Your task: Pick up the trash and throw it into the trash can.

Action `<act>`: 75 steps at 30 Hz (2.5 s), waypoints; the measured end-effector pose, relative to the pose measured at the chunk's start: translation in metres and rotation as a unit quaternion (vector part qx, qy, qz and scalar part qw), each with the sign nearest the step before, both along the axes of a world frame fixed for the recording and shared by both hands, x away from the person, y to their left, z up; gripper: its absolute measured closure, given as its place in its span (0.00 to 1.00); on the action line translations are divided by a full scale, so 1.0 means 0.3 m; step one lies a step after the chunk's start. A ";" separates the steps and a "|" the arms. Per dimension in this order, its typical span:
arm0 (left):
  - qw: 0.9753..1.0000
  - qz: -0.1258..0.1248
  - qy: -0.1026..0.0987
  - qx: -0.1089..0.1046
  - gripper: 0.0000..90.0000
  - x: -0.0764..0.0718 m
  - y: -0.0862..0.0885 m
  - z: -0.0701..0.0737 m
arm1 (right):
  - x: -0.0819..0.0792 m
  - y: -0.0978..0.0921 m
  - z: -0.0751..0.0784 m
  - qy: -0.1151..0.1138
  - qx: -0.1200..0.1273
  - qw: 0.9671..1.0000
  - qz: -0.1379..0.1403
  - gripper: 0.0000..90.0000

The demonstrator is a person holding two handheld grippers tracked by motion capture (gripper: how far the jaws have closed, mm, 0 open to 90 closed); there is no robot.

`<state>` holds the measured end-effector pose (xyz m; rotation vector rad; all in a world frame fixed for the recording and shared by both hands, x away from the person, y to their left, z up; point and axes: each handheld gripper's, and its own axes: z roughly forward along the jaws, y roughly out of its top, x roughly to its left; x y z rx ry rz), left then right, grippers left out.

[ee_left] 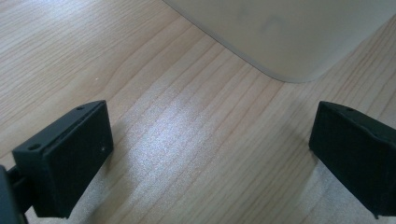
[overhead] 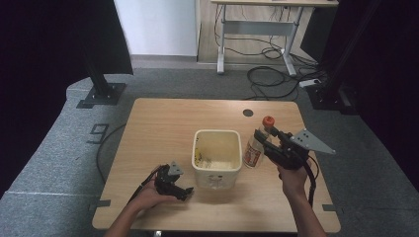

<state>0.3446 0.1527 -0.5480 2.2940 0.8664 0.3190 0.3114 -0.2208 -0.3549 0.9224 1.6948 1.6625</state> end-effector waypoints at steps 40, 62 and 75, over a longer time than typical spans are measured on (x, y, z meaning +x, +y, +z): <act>1.000 0.000 0.000 0.001 0.00 0.000 0.000 0.000 | 0.018 0.130 0.087 -0.016 0.003 1.000 0.026 0.59; 1.000 -0.001 -0.001 0.001 0.00 0.000 0.000 0.000 | 0.060 0.208 0.053 0.001 -0.006 0.999 0.040 0.59; 1.000 -0.001 -0.001 0.001 0.00 0.000 0.000 0.000 | 0.084 0.247 0.025 0.013 -0.014 0.999 0.045 0.59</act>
